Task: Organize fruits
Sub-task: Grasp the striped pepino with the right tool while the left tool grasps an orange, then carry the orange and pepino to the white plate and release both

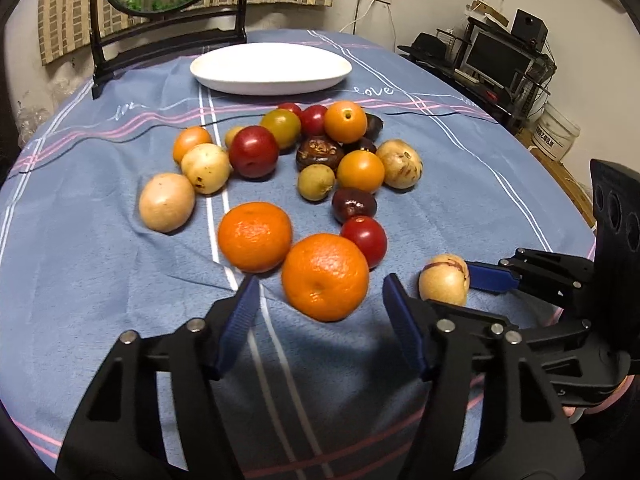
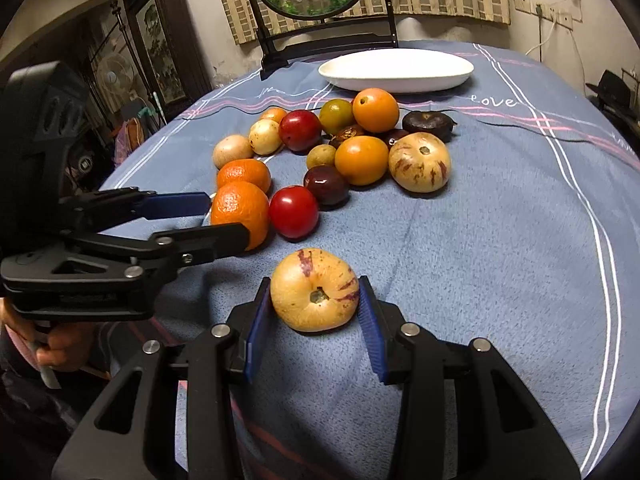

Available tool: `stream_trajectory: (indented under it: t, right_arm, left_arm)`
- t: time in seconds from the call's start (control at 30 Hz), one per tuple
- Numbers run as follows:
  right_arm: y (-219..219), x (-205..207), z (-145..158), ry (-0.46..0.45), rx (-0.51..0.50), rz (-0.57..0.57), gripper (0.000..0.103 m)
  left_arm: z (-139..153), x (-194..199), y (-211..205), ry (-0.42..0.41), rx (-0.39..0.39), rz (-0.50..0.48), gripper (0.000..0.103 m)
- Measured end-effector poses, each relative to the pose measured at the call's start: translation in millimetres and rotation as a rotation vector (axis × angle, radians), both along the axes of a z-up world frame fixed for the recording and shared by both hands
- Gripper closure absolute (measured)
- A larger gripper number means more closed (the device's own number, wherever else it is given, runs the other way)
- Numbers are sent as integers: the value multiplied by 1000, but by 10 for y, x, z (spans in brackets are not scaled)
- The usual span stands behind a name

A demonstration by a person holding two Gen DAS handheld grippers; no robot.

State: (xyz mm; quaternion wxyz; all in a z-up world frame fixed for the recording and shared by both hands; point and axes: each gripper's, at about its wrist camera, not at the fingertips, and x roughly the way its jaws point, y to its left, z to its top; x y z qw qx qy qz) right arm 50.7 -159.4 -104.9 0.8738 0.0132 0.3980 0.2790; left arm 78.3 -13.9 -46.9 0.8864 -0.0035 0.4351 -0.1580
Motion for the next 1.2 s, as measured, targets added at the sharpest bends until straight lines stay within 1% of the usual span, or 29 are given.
stream_trajectory:
  t: [0.07,0.2,0.23,0.3,0.47,0.5,0.53,0.6,0.7,1.0,1.2]
  right_arm:
    - [-11,5,-1,4,12,-1,60]
    - [-21,-5,-8,3,19,1,60]
    - [-24,-7,-10,3,20,1,60]
    - [-23,-12,-10,3,20,2,60]
    - [-28,-17,-11,3,24,0,60]
    - [-31,-18,-12,3,24,0,60]
    - [-32,-21,-13,3,24,0,60]
    - [-30,-20,-15,0,19,-1,60]
    - [-24,-26,-17,-5,8,-1,60]
    - [16,-27,4,-13,-27,-4,60]
    - [-20,22,155,-24,-19,-19,61]
  left_arm:
    - [-26,34,-4,14,5,7,48]
    - [-51,86,-2,39,-8,7,48]
    - [-58,95,-8,47,-8,2,47]
    - [-71,125,-36,56,-7,-8,41]
    - [-71,152,-132,45,21,-28,41]
    - [-81,154,-144,49,29,-31,42]
    - [-95,153,-153,55,41,-31,49]
    - [-109,139,-146,57,58,-27,56]
    - [-99,102,-80,64,30,-24,57]
    - [1,-85,70,30,-35,-28,57]
    - [118,-79,190,1,-81,-33,57]
